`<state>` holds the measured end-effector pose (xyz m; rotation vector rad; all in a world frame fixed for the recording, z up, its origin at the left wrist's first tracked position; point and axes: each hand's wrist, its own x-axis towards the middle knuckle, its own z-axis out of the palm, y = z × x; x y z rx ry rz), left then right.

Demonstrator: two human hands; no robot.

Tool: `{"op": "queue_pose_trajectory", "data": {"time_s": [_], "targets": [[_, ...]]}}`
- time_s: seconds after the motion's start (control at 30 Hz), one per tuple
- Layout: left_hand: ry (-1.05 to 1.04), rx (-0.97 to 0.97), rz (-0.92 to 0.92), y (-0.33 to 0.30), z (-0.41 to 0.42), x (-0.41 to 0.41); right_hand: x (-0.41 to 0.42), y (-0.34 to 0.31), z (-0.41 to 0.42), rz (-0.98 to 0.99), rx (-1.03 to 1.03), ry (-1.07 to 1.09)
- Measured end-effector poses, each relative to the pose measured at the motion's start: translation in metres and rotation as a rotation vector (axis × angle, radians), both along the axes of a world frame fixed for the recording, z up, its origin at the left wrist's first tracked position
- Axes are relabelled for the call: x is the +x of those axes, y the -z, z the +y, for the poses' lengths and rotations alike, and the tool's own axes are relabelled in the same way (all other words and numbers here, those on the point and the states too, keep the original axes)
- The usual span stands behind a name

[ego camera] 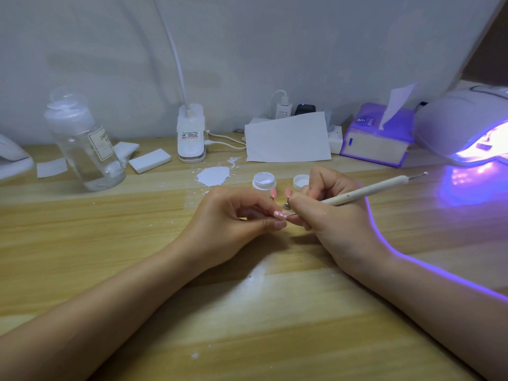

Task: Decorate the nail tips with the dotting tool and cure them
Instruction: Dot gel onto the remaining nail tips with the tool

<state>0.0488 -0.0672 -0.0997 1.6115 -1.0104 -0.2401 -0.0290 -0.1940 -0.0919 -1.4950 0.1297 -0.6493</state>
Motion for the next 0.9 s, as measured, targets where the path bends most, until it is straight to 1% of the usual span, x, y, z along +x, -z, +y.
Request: {"op": "queue_pose_trajectory", "data": {"time_s": [0.4, 0.47, 0.53, 0.6, 0.7, 0.8, 0.9], "targets": [[0.001, -0.025, 0.004, -0.001, 0.000, -0.001, 0.000, 0.000, 0.000, -0.018, 0.006, 0.002], [-0.001, -0.035, -0.010, -0.001, 0.000, -0.001, -0.001, 0.000, -0.001, -0.039, 0.053, -0.002], [-0.006, -0.070, -0.035, -0.002, 0.000, -0.003, -0.001, 0.000, -0.002, -0.061, 0.036, 0.027], [-0.044, -0.156, -0.080, -0.004, 0.001, -0.004, -0.001, 0.001, -0.002, -0.094, 0.019, 0.072], [-0.155, -0.246, -0.201, -0.008, 0.004, -0.003, -0.001, 0.000, 0.000, -0.143, 0.054, 0.093], [-0.274, -0.219, -0.254, -0.010, 0.008, 0.003, -0.003, -0.004, 0.002, -0.163, 0.047, 0.077], [-0.337, -0.152, -0.239, -0.010, 0.009, 0.006, -0.003, -0.004, 0.001, -0.174, 0.037, 0.066]]}}
